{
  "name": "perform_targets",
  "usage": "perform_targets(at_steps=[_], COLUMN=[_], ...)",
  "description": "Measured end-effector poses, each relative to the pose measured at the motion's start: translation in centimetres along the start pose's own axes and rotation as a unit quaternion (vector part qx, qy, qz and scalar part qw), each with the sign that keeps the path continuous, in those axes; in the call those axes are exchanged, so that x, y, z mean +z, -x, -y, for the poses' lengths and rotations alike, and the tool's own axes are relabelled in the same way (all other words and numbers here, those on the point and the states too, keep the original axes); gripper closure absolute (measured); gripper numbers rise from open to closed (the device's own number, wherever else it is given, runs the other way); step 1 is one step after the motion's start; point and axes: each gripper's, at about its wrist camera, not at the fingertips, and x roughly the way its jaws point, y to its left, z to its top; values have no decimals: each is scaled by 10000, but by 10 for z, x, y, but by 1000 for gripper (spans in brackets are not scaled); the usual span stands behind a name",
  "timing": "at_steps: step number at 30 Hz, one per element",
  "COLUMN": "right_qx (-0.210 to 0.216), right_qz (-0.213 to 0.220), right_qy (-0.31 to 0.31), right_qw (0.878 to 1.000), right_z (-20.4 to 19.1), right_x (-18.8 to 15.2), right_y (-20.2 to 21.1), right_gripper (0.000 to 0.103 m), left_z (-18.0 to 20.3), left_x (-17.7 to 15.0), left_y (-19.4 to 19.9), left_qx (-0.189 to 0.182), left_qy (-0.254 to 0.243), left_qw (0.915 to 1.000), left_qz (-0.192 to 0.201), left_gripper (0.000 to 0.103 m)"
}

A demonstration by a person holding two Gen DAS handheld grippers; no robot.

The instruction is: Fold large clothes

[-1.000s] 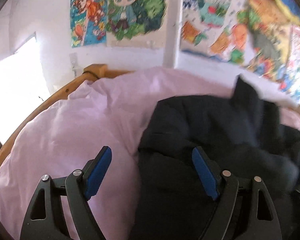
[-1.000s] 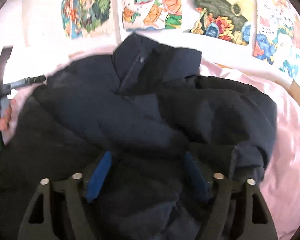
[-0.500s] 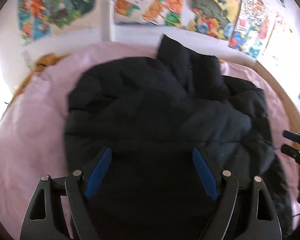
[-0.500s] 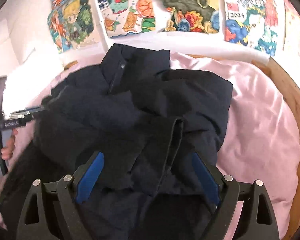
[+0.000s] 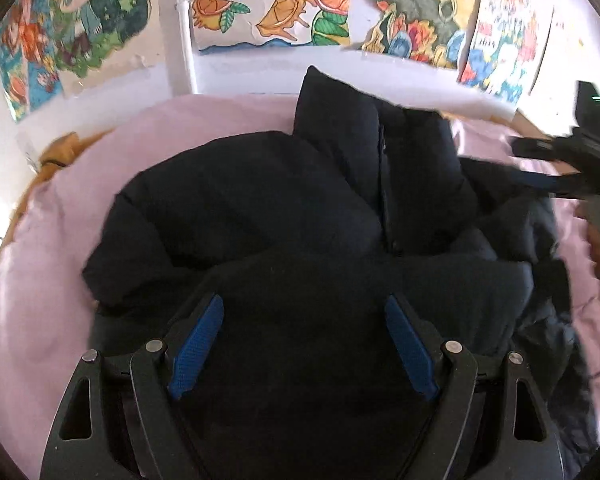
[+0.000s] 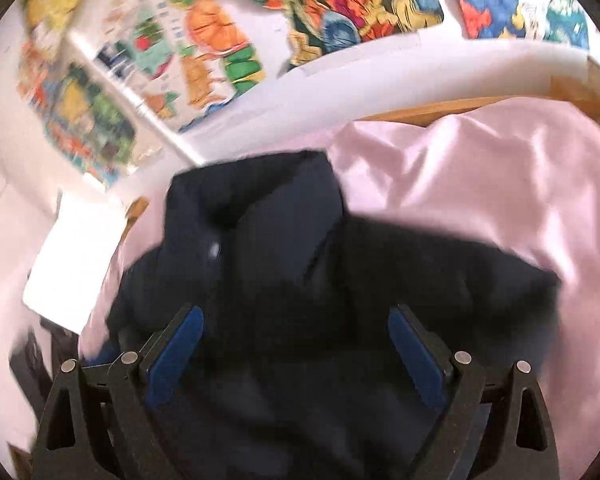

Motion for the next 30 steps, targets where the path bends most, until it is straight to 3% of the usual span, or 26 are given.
perform_targets(at_steps=[4, 8, 11, 12, 13, 15, 16, 19, 24, 26, 30], right_qx=[-63, -192, -325, -402, -528, -607, -645, -633, -403, -314, -278], right_qz=[151, 163, 117, 91, 30, 14, 47, 227, 759, 1071, 1649], right_qy=[-255, -552, -668, -652, -592, -489, -400, -167, 489, 928, 2010], right_qw=[9995, 9982, 9972, 9970, 9968, 9970, 9971, 9976, 9951, 9894, 9652], right_z=[14, 25, 24, 22, 20, 15, 13, 5, -23, -42, -78], right_x=[36, 59, 73, 75, 75, 73, 71, 65, 45, 31, -15], right_y=[-41, -74, -89, -93, -96, -97, -95, -81, -34, -12, 28], right_gripper=[9, 17, 33, 42, 60, 71, 79, 85, 88, 88, 89], left_z=[-25, -44, -52, -54, -56, -60, -62, -65, -73, -78, -90], left_x=[17, 34, 40, 41, 42, 42, 42, 45, 52, 55, 63], left_y=[-2, -2, 3, 5, 7, 8, 8, 8, 25, 37, 67], left_qx=[-395, -381, -423, -439, -455, -458, -466, -597, -938, -988, -1044], left_qy=[298, 463, 495, 516, 544, 614, 662, 840, 1185, 1283, 1522], left_qw=[9988, 9982, 9979, 9977, 9974, 9970, 9966, 9946, 9879, 9857, 9798], left_qz=[5, -31, 44, 93, 121, 131, 137, 149, 342, 471, 774], left_gripper=[24, 24, 24, 24, 24, 24, 24, 24, 24, 24, 24])
